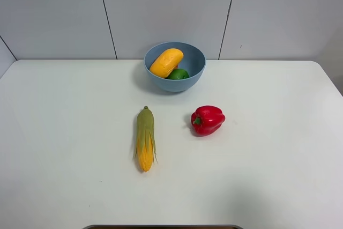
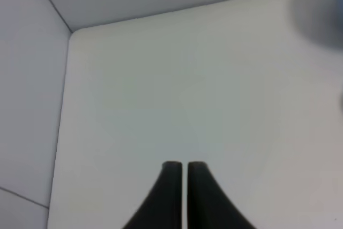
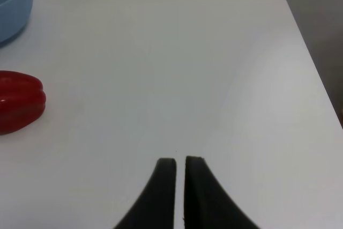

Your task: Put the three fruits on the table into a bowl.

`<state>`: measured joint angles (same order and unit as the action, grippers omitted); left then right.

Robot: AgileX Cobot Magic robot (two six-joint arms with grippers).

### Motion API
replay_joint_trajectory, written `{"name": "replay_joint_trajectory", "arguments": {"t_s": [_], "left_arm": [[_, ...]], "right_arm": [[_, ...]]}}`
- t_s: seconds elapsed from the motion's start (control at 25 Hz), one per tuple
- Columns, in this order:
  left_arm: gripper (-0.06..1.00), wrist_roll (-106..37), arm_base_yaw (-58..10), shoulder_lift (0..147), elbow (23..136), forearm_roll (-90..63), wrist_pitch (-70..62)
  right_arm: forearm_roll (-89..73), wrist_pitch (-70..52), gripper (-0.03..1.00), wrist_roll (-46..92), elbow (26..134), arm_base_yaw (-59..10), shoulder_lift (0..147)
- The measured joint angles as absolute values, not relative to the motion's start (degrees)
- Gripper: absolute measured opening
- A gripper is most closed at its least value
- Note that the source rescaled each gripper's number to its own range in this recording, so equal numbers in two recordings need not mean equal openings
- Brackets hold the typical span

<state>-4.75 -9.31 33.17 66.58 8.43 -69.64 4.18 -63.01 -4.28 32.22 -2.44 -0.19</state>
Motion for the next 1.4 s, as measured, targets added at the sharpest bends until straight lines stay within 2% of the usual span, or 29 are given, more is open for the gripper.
{"name": "replay_joint_trajectory", "arguments": {"t_s": [0.2, 0.8, 1.2, 1.4], "left_arm": [[0.00, 0.8, -9.3, 24.0, 59.3, 9.3, -69.8], [0.00, 5.9, -9.3, 0.5, 35.4, 8.9, -65.1], [0.00, 9.0, -9.3, -0.2, 26.5, 8.1, -63.4], [0.00, 9.0, -9.3, -0.2, 25.5, 7.4, -63.2]], "right_arm": [[4.2, -63.0, 0.00, -4.3, 32.2, -2.4, -0.2], [4.2, -63.0, 0.00, -4.3, 32.2, -2.4, -0.2], [4.2, -63.0, 0.00, -4.3, 32.2, -2.4, -0.2], [4.2, -63.0, 0.00, -4.3, 32.2, -2.4, -0.2]]}}
